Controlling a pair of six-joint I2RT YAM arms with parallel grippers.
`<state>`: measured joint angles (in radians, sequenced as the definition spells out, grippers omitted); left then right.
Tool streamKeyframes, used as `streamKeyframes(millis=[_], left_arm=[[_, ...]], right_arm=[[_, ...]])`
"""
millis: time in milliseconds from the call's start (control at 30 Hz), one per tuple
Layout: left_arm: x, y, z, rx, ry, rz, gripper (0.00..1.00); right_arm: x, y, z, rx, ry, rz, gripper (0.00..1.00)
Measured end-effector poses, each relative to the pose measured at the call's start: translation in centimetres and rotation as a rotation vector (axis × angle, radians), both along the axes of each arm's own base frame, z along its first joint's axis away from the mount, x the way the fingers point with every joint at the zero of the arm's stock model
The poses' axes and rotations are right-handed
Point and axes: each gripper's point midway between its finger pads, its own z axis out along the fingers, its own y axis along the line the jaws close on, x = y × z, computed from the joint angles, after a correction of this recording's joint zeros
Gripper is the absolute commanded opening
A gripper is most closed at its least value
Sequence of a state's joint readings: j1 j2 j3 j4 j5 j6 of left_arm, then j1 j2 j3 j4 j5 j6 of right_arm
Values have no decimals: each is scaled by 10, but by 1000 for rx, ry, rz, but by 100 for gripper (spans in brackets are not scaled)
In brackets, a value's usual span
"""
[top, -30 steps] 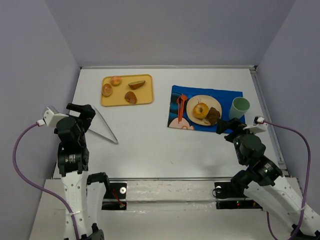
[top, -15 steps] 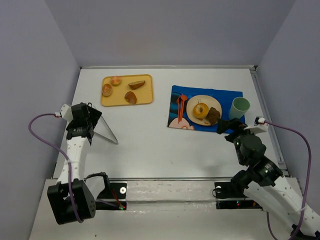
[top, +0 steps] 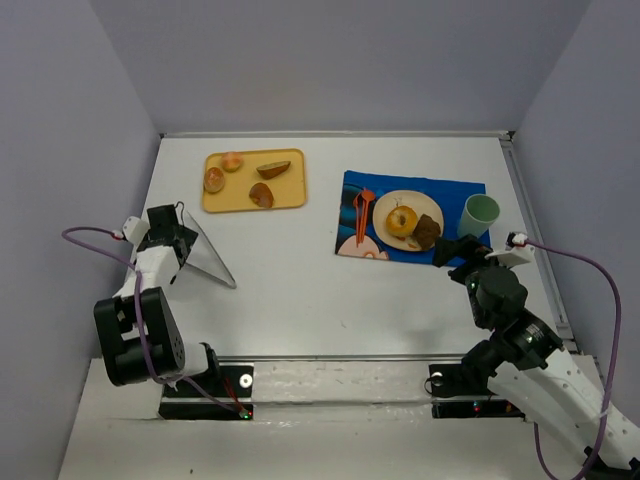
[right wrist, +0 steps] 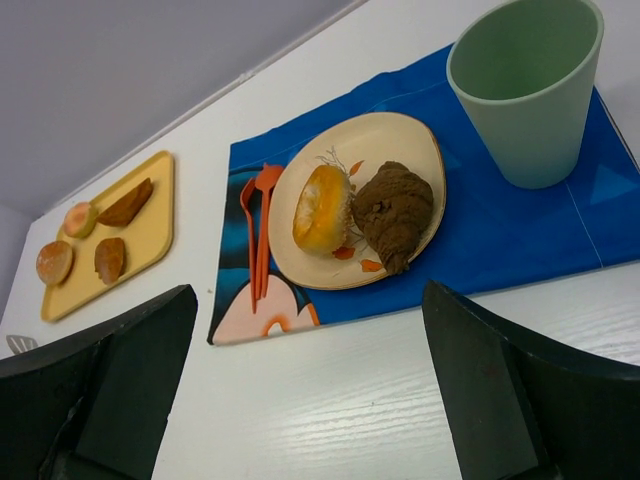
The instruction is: Place the bread
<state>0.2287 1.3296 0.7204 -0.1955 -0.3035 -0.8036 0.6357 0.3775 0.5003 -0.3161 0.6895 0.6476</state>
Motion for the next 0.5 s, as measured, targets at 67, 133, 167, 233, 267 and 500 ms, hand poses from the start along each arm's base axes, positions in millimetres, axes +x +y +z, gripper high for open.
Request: streamKeyframes(millis=[67,133,167,233,267,500], left_arm=[[0,4,-6,-3,11,19,99],[0,7,-15,-8,31,32,99],[0,8,-19,-12,43,37,99],[1,12,-31,-22,77,48,95],[2,14,-35,-25,92,50,89],[27,22,-37,-33,68,54,58]], right_arm=[[0,-1,-1,-3,2,-5,100],[1,-1,-1,-6,5,-9,100],[1,-1,-2,-7,6,-10,100],[1,-1,-2,-9,8,-10,100],[1,-1,-2,-9,9,-10,100],[0,-2,-4,-14,16,-10,100]])
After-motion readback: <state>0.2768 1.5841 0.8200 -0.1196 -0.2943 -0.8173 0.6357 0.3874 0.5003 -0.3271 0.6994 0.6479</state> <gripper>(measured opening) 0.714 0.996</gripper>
